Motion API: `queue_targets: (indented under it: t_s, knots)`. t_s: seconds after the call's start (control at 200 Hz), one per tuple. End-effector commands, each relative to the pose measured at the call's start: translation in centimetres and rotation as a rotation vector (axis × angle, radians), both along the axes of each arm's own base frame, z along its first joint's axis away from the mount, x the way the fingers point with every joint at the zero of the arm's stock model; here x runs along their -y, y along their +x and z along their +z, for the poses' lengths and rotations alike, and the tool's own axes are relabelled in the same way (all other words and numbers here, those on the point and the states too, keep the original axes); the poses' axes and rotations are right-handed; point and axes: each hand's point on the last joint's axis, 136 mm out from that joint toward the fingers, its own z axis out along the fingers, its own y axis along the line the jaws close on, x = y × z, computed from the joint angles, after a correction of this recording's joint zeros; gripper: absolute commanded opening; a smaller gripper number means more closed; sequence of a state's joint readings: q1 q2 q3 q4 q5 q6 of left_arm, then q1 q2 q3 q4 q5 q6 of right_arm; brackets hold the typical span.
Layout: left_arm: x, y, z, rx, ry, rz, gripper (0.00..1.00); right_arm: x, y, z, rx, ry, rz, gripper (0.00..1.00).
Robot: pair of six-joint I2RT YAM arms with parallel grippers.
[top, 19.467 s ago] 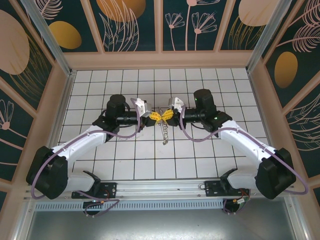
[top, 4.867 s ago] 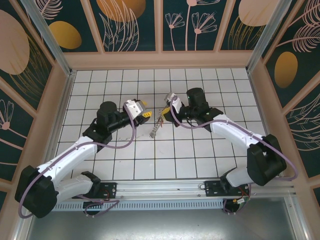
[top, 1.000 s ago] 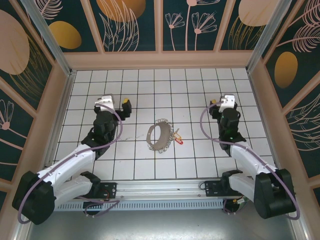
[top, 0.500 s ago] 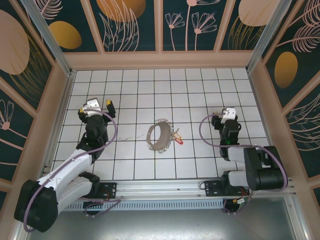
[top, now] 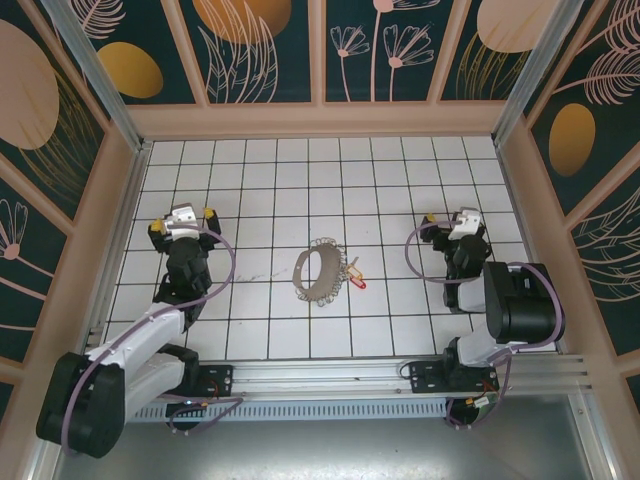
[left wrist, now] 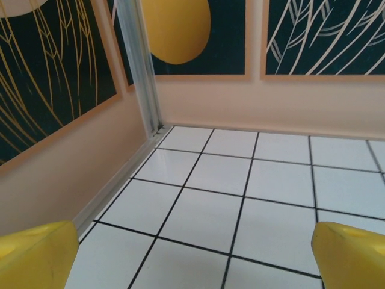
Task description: Put the keys on the keyring
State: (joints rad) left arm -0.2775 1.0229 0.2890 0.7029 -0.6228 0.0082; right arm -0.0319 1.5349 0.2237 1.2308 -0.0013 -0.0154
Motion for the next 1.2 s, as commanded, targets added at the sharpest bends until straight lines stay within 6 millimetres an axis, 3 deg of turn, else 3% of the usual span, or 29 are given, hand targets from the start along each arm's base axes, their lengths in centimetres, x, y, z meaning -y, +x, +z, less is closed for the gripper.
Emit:
queue_targets:
  t_s: [0.0, 0.235, 0.385, 0.445, 0.546, 0.616, 0.716, 1.191]
  knots:
    - [-0.4, 0.5, -0.1, 0.041, 0.017, -0.024, 0.99, -0.1, 0.3, 0.6, 0.023, 0.028, 0.000, 0.99]
    - [0.1, 1.4, -3.0, 0.080, -0.015, -0.136, 0.99, -0.1, 0.3, 0.5, 0.020, 0.029, 0.000, 0.99]
    - [0.7, 2.7, -4.0, 0.089, -0.041, -0.206, 0.99, -0.1, 0.3, 0.5, 0.020, 0.029, 0.000, 0.99]
    - [0.1, 2.6, -4.3, 0.090, -0.070, -0.203, 0.99, -0.1, 0.3, 0.5, 0.019, 0.030, 0.001, 0.99]
    - [1.1, 2.2, -4.4, 0.135, -0.059, -0.293, 0.99, -0.1, 0.4, 0.5, 0.020, 0.030, 0.001, 0.99]
    - [1.2, 2.7, -5.2, 0.074, -0.064, -0.301, 0.99, -0.1, 0.3, 0.5, 0.018, 0.030, 0.002, 0.99]
    - [-1.1, 4.4, -6.0, 0.027, -0.124, -0.177, 0.99, -0.1, 0.3, 0.5, 0.018, 0.029, 0.001, 0.99]
    - [-1.5, 4.2, -5.8, 0.043, -0.134, -0.164, 0.99, -0.2, 0.3, 0.5, 0.019, 0.030, 0.004, 0.99]
